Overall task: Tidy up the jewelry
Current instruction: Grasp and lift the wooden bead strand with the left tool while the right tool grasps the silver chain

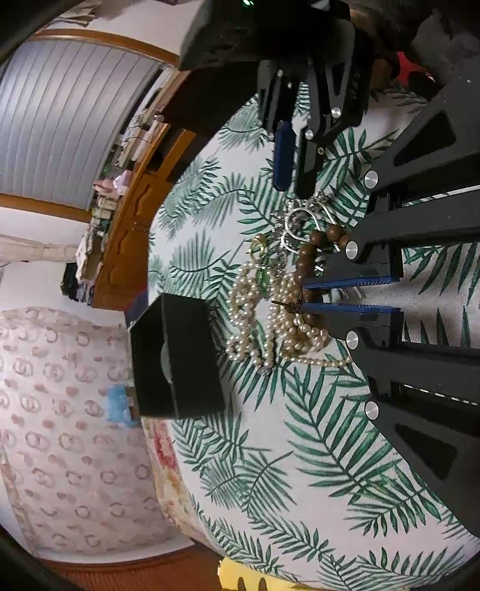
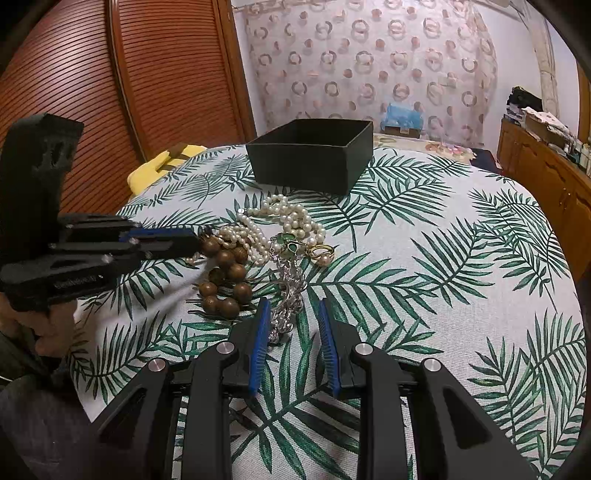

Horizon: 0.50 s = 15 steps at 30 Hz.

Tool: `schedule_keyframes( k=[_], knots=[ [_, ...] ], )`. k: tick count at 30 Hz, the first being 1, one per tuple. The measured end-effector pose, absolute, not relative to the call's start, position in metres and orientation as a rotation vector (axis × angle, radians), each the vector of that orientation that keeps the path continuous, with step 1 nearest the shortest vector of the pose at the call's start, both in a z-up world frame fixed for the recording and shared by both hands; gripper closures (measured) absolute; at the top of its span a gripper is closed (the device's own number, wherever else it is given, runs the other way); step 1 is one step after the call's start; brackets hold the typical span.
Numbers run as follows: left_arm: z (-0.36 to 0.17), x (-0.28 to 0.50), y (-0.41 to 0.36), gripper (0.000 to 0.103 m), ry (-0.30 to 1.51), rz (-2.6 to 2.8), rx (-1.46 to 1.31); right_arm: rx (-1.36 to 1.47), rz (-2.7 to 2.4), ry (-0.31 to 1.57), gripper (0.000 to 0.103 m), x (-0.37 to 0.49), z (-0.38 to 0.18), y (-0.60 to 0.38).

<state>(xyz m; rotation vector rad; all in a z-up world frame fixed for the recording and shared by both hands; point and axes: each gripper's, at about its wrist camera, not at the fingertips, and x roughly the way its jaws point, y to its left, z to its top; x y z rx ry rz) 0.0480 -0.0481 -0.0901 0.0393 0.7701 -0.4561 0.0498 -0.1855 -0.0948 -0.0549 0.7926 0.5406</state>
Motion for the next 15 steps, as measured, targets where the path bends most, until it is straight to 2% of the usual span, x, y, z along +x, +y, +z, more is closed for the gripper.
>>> schedule_keyframes(
  k=[15],
  knots=[
    [-0.051, 0.035, -0.032, 0.097, 0.665, -0.456, 0.001, -0.104, 0.535, 0.834, 0.074, 0.064, -0.093, -0.169]
  ],
)
